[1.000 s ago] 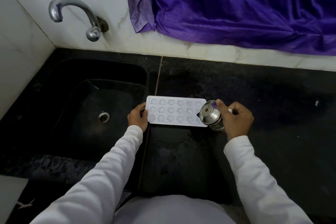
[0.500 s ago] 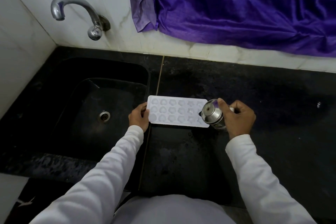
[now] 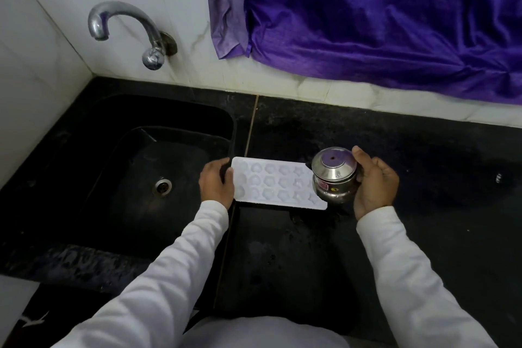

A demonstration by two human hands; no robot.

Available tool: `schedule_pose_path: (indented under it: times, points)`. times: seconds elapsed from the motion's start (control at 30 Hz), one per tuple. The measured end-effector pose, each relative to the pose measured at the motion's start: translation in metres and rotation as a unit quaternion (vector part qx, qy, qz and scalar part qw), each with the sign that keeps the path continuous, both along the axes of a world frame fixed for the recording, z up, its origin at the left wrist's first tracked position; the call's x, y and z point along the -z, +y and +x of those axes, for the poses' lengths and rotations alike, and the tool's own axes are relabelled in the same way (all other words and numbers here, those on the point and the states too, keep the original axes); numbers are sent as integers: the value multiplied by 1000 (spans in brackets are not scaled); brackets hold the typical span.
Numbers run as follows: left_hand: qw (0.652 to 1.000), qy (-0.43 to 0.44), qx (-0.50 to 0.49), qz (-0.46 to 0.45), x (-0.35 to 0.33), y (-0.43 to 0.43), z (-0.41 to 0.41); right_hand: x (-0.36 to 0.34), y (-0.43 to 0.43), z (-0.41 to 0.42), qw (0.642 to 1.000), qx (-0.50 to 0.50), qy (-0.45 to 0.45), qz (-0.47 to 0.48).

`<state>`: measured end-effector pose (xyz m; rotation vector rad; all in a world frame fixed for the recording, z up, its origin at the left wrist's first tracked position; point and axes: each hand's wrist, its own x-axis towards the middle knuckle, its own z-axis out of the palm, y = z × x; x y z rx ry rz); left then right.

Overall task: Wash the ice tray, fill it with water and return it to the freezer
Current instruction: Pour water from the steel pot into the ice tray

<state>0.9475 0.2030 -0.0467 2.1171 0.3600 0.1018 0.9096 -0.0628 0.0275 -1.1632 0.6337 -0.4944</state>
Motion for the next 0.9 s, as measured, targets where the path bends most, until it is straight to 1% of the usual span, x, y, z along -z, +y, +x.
schedule_pose_path:
  times: [0.07, 0.1, 0.13, 0.2, 0.27, 0.37, 0.47, 0.6, 0.73, 0.9]
  points:
    - [998, -41, 33, -42, -20, -15, 6, -4, 7, 11, 999, -11, -21, 22]
    - [994, -43, 66, -71, -30, -23, 10, -6, 11, 17, 999, -19, -31, 33]
    - [989, -32, 97, -111, -39, -32, 15, -7, 16, 24, 998, -28, -39, 45]
    - [969, 13, 128, -211, -56, -47, 22, -8, 25, 37, 995, -46, -53, 67]
    - [950, 47, 129, -280, -69, -56, 28, -6, 35, 52, 993, -65, -62, 78]
    - [935, 58, 117, -331, -83, -60, 39, -1, 50, 74, 991, -92, -67, 70]
    - [916, 72, 80, -387, -89, -56, 58, 6, 61, 95, 987, -131, -70, 59]
    - [896, 89, 39, -433, -85, -45, 86, 23, 67, 123, 979, -193, -59, 26]
    - [880, 108, 6, -462, -77, -38, 110, 40, 70, 149, 969, -247, -23, -6]
    - [877, 117, -26, -466, -67, -34, 128, 64, 72, 171, 948, -313, 4, -57]
